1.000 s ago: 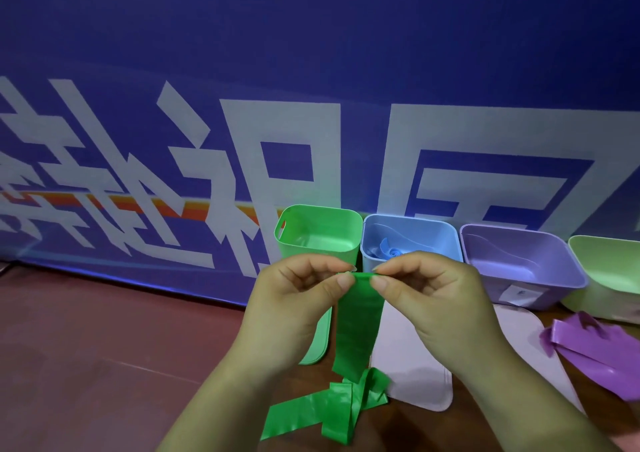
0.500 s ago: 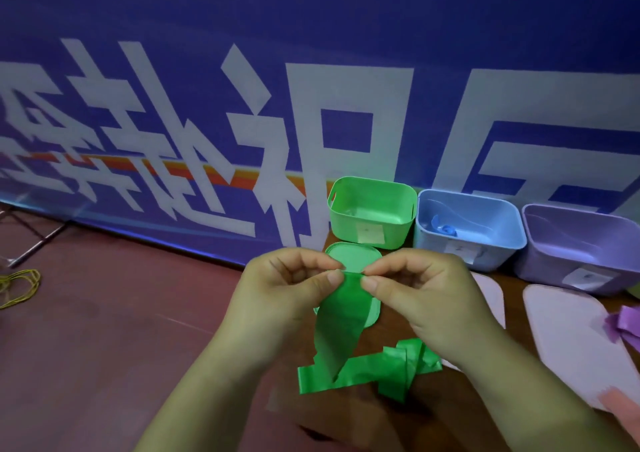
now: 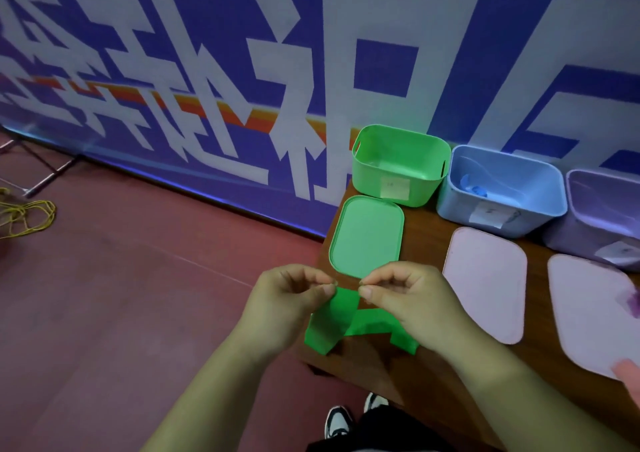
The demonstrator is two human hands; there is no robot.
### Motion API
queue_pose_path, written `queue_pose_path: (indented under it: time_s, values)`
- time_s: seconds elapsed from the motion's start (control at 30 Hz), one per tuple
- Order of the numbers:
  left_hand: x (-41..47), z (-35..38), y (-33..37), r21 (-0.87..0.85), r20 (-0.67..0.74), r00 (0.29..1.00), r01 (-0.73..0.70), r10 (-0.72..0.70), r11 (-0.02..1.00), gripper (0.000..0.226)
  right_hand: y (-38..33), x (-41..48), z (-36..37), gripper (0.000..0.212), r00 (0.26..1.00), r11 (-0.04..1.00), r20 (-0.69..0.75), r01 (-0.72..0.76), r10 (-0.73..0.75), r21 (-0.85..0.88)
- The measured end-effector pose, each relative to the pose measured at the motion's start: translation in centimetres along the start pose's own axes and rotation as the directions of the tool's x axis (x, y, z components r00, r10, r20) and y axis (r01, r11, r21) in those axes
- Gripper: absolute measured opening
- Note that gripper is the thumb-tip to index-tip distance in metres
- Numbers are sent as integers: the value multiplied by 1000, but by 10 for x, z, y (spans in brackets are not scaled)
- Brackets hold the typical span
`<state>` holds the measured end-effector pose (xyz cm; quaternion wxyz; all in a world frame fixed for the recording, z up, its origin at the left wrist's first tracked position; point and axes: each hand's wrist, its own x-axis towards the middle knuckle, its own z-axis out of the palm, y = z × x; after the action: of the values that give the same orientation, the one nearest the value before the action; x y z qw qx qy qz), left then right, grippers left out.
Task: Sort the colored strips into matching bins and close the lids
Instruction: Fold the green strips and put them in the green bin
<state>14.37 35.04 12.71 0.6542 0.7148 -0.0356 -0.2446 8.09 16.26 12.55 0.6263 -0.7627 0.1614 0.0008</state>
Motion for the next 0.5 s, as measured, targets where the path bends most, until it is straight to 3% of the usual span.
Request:
queue_pose_path:
  time_s: [0.1, 0.3, 0.5]
  values:
    - [6, 5, -22, 32, -5, 999, 35, -35, 999, 14, 43, 13, -18, 14, 993, 979, -94, -90, 74, -185]
    - [21, 24, -45, 104, 38, 995, 84, -88, 991, 19, 135, 30, -54, 13, 949, 803, -217, -309, 227, -511]
    - [38, 48, -48, 149, 61, 991, 111, -122, 983, 14, 178, 44, -57, 28, 964, 732, -176, -266, 199, -627]
